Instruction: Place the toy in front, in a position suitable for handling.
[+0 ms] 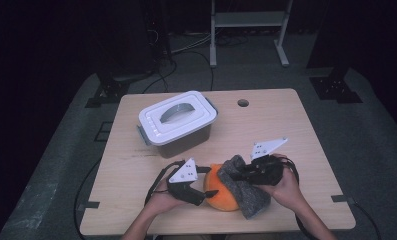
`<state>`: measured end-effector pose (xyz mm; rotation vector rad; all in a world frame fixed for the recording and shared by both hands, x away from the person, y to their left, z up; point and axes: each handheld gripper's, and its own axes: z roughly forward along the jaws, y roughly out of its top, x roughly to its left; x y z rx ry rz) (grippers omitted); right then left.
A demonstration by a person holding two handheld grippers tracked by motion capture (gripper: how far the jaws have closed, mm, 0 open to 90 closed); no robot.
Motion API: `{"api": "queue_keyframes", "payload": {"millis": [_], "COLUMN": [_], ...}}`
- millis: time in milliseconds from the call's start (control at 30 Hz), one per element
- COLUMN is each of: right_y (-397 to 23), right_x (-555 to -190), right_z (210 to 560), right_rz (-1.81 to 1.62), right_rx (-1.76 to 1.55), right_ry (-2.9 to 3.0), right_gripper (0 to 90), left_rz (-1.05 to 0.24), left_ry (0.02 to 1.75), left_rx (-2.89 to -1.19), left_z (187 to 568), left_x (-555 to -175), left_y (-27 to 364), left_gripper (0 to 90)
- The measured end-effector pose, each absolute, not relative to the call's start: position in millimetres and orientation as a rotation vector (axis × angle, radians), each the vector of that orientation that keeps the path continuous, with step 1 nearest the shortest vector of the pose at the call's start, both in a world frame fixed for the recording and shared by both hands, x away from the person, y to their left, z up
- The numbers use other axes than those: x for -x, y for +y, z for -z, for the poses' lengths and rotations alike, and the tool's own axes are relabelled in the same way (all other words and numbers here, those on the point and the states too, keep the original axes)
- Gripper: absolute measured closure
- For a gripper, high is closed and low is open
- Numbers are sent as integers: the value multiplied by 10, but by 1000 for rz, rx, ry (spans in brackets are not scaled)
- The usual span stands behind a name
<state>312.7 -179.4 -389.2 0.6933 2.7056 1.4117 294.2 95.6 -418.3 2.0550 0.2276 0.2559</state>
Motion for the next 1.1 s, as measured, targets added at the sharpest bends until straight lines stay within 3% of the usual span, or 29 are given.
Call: {"api": "queue_keyframes", "payload": {"millis": [133,600,867,1100], "right_y": [-1783,-1942,-1684,-1921], "right_x": [-3077,-2949,-3032,-3102], "right_z": [3970,3916,3779,3919], "right_rz": [-1452,-1452,-1399,-1420], "right_rx": [-695,-694,-598,-708], "right_ry": [2719,2709,2734,2731], "right_gripper": [783,782,783,783], "left_rz": [-278,-226,-239,-221], "left_ry": [251,214,140,161], "left_rx": [-2039,-2062,-2079,-2083], "left_z": [4147,4219,4214,4234], "left_x": [-2945,-2927,-2868,-2909], "left_y": [938,867,876,933], "left_gripper": [230,289,288,285]}}
